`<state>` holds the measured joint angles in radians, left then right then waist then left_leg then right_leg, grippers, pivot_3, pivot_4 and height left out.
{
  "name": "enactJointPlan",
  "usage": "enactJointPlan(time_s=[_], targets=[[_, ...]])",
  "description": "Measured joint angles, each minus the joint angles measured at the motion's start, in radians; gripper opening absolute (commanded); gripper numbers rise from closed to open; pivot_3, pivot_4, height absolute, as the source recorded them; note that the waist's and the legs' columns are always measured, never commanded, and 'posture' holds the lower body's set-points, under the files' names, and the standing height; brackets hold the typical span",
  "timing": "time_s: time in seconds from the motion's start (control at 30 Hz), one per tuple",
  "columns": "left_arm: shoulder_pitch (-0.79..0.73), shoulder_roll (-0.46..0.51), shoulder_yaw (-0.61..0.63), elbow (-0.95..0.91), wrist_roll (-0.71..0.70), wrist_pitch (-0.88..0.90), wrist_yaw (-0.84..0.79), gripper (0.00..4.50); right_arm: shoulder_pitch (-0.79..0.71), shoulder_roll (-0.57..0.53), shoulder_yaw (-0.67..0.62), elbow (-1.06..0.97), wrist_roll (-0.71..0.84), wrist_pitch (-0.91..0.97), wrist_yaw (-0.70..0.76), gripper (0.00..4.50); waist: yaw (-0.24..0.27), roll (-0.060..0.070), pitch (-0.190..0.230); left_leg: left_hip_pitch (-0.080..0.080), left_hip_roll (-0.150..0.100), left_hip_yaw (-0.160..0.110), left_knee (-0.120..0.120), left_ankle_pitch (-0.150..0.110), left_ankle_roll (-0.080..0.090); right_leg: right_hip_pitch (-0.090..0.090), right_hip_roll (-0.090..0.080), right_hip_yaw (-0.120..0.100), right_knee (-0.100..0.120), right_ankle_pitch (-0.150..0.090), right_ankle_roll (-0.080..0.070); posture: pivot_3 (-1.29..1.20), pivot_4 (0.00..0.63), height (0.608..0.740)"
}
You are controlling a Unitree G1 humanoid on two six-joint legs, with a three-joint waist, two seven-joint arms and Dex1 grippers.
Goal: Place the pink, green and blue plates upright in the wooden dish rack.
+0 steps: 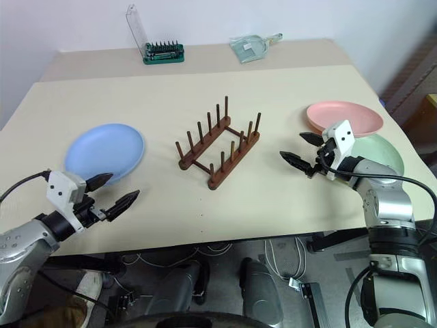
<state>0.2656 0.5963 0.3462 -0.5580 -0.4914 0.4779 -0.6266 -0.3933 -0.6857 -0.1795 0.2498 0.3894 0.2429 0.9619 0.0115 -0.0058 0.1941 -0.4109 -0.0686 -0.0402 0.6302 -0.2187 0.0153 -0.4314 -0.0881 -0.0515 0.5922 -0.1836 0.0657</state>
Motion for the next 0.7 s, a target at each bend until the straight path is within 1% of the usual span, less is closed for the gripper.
enactJointPlan(time_s=[0.17,0.33,0.53,0.7], targets=[[0.007,-0.004,-0.009,-0.013,-0.001,0.012,0.005,4.50,-0.028,0.008,0.014,0.000,-0.005,0.000,-0.006,4.42,0.000,0.000,0.000,0.000,0.000,0.000,0.000,0.000,0.000,0.000,0.000,0.000,0.000,0.000,0.000,0.00,0.150,0.740],[0.016,-0.015,-0.075,-0.039,0.000,0.019,0.008,4.50,-0.026,0.032,0.033,-0.030,-0.007,0.017,-0.024,4.42,0.002,0.000,0.000,-0.001,0.000,0.000,0.000,0.000,0.000,0.000,0.000,0.000,0.000,0.000,0.000,0.00,0.150,0.740],[-0.002,0.018,-0.194,-0.041,0.021,0.034,-0.031,4.50,0.061,0.032,0.031,-0.158,0.008,0.070,-0.049,4.42,0.002,0.000,0.000,-0.001,0.000,0.001,0.000,0.000,0.001,-0.001,-0.001,0.000,0.000,0.000,0.001,0.00,0.150,0.740],[-0.111,0.031,-0.333,0.012,0.073,0.034,-0.066,4.50,0.122,0.041,0.021,-0.263,0.027,0.107,-0.083,4.42,0.002,0.000,0.000,-0.002,0.000,0.001,0.000,0.000,0.001,-0.001,-0.001,0.000,0.000,-0.001,0.001,0.00,0.150,0.740]])
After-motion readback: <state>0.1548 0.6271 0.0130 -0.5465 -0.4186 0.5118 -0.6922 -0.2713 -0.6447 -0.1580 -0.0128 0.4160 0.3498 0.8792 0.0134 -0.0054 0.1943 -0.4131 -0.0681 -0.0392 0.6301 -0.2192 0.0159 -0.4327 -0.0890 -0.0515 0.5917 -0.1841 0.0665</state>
